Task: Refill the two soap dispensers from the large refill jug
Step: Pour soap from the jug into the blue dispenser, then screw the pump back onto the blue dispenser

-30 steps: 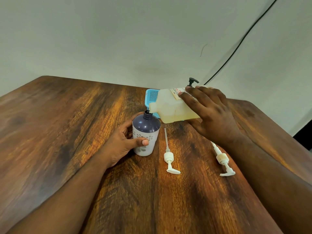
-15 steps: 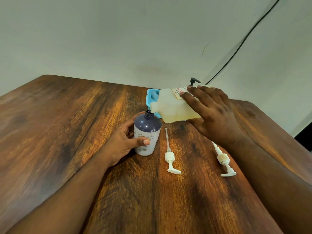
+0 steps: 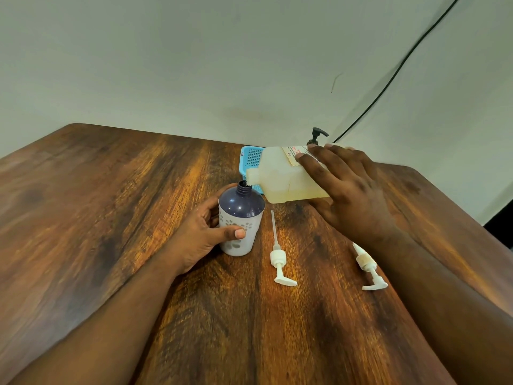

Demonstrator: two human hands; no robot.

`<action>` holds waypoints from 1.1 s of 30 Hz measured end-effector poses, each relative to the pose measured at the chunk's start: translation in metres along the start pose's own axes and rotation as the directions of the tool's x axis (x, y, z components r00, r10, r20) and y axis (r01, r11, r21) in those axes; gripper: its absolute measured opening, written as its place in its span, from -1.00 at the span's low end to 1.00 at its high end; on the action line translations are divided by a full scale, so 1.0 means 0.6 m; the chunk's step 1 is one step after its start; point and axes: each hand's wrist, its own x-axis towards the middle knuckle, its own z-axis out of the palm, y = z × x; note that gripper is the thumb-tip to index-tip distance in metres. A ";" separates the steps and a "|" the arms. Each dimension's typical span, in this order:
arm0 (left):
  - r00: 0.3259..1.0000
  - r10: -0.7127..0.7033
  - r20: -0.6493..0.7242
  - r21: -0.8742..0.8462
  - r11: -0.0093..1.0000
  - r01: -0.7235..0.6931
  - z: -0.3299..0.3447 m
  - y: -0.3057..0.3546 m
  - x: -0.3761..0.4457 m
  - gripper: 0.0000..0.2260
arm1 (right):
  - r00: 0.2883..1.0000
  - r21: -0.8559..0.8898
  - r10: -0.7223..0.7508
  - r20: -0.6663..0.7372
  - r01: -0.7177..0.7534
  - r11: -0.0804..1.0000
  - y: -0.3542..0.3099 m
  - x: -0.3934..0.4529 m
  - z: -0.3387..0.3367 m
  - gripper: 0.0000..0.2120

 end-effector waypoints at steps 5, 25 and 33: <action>1.000 0.003 0.003 0.000 1.000 -0.003 -0.001 0.000 -0.001 -0.18 | 0.996 0.063 0.082 -0.015 -0.081 0.995 -0.016 -0.013 0.005 -0.26; 1.000 -0.004 0.001 -0.022 1.000 0.004 0.001 0.005 -0.009 -0.09 | 0.741 0.608 0.621 0.255 -0.623 0.492 -0.111 -0.073 0.056 -0.22; 1.000 0.003 -0.007 -0.024 1.000 -0.003 0.006 0.007 -0.009 -0.10 | 0.462 0.713 0.754 0.466 -0.701 -0.011 -0.111 -0.078 0.079 -0.14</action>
